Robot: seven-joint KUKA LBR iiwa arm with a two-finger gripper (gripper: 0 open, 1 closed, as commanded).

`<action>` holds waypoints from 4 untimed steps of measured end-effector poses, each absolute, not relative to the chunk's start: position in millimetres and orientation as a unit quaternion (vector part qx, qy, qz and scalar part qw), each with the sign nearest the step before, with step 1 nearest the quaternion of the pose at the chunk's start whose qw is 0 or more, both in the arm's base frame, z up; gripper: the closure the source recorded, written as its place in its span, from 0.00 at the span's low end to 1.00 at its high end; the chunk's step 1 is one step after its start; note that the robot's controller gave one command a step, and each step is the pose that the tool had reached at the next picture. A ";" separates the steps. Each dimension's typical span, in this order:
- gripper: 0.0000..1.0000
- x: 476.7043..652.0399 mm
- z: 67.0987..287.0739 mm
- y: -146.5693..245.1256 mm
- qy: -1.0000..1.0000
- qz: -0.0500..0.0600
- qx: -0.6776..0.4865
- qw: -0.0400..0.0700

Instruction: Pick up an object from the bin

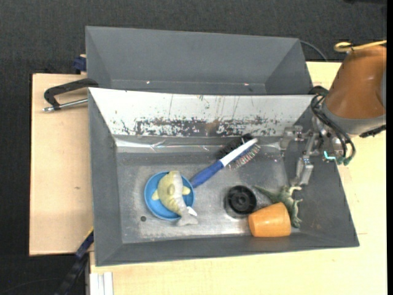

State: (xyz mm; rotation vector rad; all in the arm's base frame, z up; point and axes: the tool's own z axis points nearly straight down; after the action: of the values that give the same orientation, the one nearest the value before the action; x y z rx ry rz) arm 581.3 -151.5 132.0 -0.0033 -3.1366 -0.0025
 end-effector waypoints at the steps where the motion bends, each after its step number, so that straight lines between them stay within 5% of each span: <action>1: 0.00 590.3 171.4 -39.3 -1.000 -0.002 0.011 -0.005; 2: 0.00 601.8 84.3 -3.3 -1.000 -0.002 -0.024 -0.010; 3: 1.00 602.1 88.5 -6.8 -1.000 0.000 -0.024 -0.009; 4: 1.00 598.9 211.0 -27.5 -0.999 0.000 -0.040 -0.008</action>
Offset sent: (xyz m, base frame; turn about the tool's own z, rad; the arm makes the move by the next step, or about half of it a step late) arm 0.0065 0.1051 0.0363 -0.0155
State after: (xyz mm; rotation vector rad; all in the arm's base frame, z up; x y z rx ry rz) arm 598.9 -27.5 211.0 -0.1249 -3.1548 -0.0012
